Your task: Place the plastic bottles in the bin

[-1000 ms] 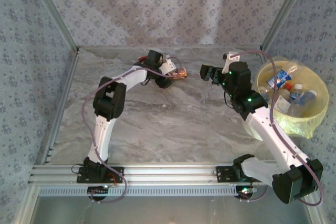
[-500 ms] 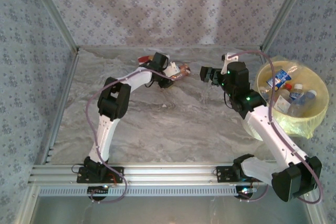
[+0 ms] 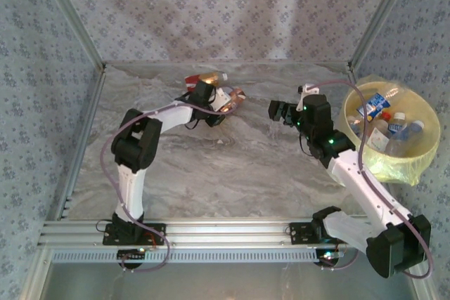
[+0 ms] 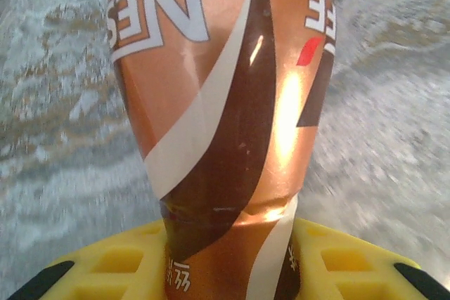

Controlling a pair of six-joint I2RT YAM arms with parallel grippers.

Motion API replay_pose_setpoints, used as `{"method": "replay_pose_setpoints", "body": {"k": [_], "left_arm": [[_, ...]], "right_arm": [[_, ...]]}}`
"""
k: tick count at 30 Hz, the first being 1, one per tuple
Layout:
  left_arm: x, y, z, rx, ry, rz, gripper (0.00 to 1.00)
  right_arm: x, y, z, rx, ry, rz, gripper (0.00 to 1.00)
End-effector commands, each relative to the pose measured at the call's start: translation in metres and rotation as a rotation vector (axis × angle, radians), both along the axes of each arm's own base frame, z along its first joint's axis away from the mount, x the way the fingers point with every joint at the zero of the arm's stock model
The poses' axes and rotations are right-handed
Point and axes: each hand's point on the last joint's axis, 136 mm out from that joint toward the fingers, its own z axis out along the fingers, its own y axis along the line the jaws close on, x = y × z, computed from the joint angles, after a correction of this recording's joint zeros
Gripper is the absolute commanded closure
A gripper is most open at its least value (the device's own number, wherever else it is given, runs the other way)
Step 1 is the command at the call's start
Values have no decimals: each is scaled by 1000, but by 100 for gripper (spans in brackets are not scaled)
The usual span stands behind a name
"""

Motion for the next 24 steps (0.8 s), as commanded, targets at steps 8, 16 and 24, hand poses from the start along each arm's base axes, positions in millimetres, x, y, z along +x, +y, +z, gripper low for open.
{"method": "replay_pose_setpoints", "body": {"k": [8, 16, 24], "left_arm": [[-61, -15, 96, -461, 72, 75, 73], [-108, -29, 157, -733, 169, -33, 73], [-144, -41, 202, -862, 203, -244, 74]], "right_arm": [[-10, 40, 6, 262, -31, 150, 0], [-6, 86, 31, 344, -113, 353, 0], [-2, 124, 65, 462, -214, 510, 0]]}}
